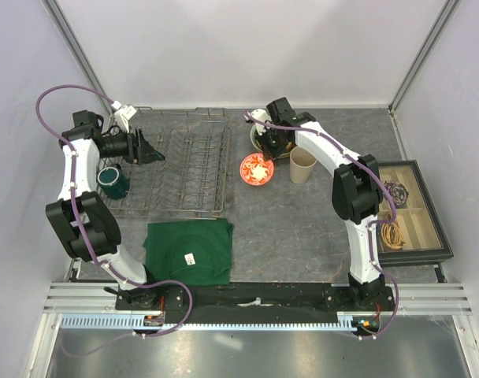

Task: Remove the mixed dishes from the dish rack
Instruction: Place the bowl at the center of the board.

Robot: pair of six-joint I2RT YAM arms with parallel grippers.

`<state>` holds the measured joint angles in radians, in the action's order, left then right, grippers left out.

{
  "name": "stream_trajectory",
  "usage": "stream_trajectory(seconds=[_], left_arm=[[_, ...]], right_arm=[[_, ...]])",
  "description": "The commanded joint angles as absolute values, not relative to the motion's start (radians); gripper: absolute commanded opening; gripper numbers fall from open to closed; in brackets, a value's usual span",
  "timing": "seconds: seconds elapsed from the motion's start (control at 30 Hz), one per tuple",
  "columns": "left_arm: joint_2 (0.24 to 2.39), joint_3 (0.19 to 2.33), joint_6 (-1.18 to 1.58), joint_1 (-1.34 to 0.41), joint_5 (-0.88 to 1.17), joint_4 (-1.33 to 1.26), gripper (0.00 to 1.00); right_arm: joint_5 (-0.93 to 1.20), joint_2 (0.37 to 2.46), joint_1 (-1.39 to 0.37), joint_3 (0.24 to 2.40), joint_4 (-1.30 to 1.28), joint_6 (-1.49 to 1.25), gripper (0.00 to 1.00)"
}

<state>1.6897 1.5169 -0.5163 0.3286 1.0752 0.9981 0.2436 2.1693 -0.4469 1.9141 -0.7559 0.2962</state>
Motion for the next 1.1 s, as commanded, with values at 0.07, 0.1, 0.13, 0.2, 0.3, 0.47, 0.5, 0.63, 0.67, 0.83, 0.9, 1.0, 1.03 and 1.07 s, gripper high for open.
stream_trajectory(seconds=[0.07,0.1,0.13,0.2,0.3,0.47,0.5,0.63,0.67,0.83,0.9,1.0,1.03,1.07], left_arm=[[1.666,1.517,-0.518,0.324,1.095,0.997,0.68],[1.669,1.519,-0.522,0.324,1.097,1.000,0.68],[1.669,1.519,-0.520,0.324,1.098,1.002,0.68],[1.669,1.520,-0.522,0.324,1.097,1.002,0.68],[1.670,1.520,-0.525,0.324,1.095,1.003,0.68],[1.677,1.519,-0.529,0.321,1.100,1.011,0.68],[1.677,1.522,-0.531,0.322,1.098,1.015,0.68],[1.677,1.520,-0.532,0.324,1.098,1.015,0.68],[1.675,1.519,-0.532,0.322,1.100,1.015,0.68],[1.674,1.520,-0.534,0.322,1.104,1.015,0.68],[1.674,1.520,-0.535,0.322,1.109,1.019,0.68],[1.677,1.516,-0.535,0.322,1.111,1.020,0.68],[1.677,1.516,-0.537,0.321,1.111,1.022,0.68],[1.677,1.516,-0.540,0.322,1.112,1.025,0.68]], right_arm=[[0.330,2.192,-0.417,2.026,-0.782,0.377,0.00],[0.339,2.201,-0.413,2.032,-0.790,0.383,0.00],[0.342,2.206,-0.413,2.045,-0.802,0.394,0.00],[0.348,2.217,-0.410,2.052,-0.811,0.402,0.00],[0.362,2.227,-0.407,2.059,-0.821,0.414,0.00],[0.396,2.243,-0.405,2.066,-0.836,0.437,0.00],[0.399,2.249,-0.405,2.068,-0.839,0.440,0.00],[0.405,2.261,-0.400,2.075,-0.844,0.449,0.00],[0.405,2.263,-0.402,2.075,-0.845,0.449,0.00],[0.402,2.275,-0.399,2.080,-0.845,0.463,0.00],[0.399,2.281,-0.394,2.085,-0.845,0.463,0.00],[0.405,2.286,-0.394,2.089,-0.844,0.468,0.00],[0.405,2.287,-0.394,2.089,-0.844,0.469,0.01],[0.403,2.286,-0.394,2.088,-0.844,0.472,0.01]])
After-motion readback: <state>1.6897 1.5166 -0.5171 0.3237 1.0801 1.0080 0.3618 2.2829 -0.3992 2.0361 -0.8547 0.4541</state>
